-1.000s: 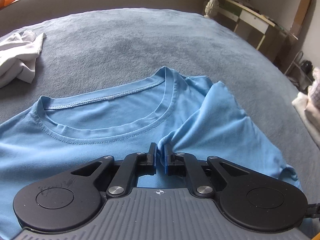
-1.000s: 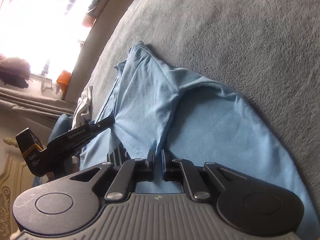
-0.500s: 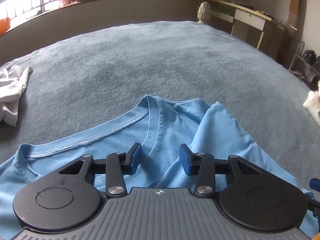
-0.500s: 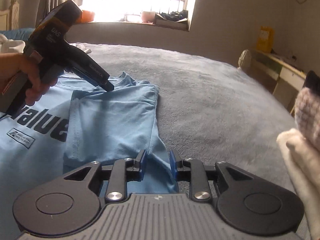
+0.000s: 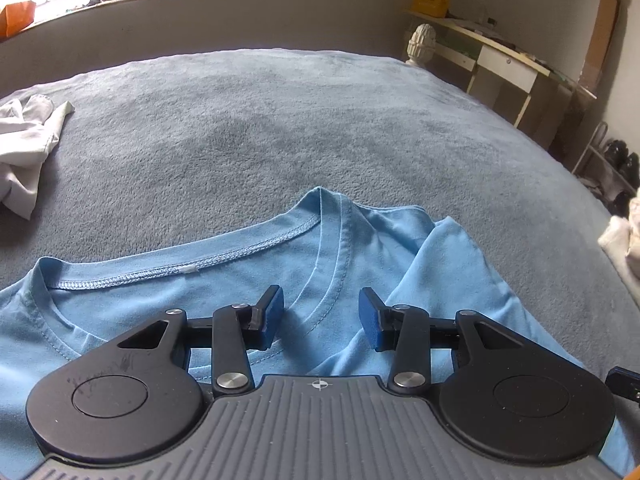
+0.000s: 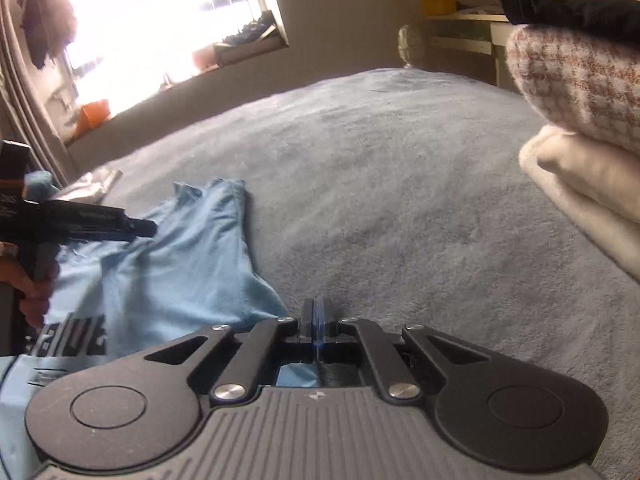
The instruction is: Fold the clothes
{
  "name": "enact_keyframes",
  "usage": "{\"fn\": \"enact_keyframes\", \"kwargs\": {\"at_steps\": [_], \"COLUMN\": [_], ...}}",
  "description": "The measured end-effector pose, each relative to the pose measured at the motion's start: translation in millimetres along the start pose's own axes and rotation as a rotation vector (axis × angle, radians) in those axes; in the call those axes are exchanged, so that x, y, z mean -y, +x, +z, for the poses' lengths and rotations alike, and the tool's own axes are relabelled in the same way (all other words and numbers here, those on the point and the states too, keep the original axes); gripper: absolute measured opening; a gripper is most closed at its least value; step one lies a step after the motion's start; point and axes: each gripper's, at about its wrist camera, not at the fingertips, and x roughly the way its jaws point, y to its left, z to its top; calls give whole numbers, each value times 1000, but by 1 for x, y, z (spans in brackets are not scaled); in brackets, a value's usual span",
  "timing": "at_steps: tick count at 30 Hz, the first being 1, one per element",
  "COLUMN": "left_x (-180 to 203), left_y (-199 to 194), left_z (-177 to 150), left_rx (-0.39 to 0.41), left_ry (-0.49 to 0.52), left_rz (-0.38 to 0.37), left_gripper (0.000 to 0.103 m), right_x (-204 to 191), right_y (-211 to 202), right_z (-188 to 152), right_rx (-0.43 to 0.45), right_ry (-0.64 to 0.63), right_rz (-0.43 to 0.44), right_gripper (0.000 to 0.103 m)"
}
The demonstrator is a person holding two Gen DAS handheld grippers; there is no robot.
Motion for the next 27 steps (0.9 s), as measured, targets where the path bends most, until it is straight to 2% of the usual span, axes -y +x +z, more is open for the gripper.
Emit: {"fn": "enact_keyframes", "kwargs": {"at_steps": [1,3,4,5,6,7,9,11,15,16,19,21,22,25,27], "left_x": [-2,-5,-6,-7,-7,-7,-6,-5,-6,-7,-12,-15,-17,-24,-26], "left_y": [-3,-6,-7,-7,-7,-6,-4,-5,-7,-7,-10,-14,-16,-21,-23], "left_z": [0,-2,-4,-6,-8,-10,-14,-15,-14,-14,-16,-14,-14,-11,-11], "left_rx": [3,-1,-5,-10,-12,-15,-15,-8,-6,-5,2,11,17,35,42], "left_ry": [-3,2,4,4,4,3,12,38,39,40,25,14,11,-3,-3], "left_rz": [-8,-15,-16,-16,-14,-11,-1,9,12,15,16,13,12,3,-3], "left_gripper": [41,41,41,41,41,41,41,41,41,41,41,41,41,41,41], "right_x": [-5,-25,-35,-45,-54,-63,-73,-65,-15,-8,-2,-4,-5,-6,-11], "right_y": [-3,-5,-4,-2,1,4,14,23,24,23,19,15,12,0,-7], "right_z": [1,-2,-6,-9,-13,-17,-22,-21,-8,-6,-3,-1,0,4,11], "right_rx": [2,-2,-2,-2,0,2,0,-23,-55,-58,-65,-74,-81,-94,-83], "right_ry": [-41,-210,-293,-368,-440,-508,-594,-537,-149,-100,-44,-49,-59,-44,-37], "right_rz": [20,4,-9,-26,-42,-57,-99,-123,-90,-80,-82,-108,-131,-152,-124], "right_gripper": [2,7,18,35,42,45,40,19,15,14,16,26,37,39,39]}}
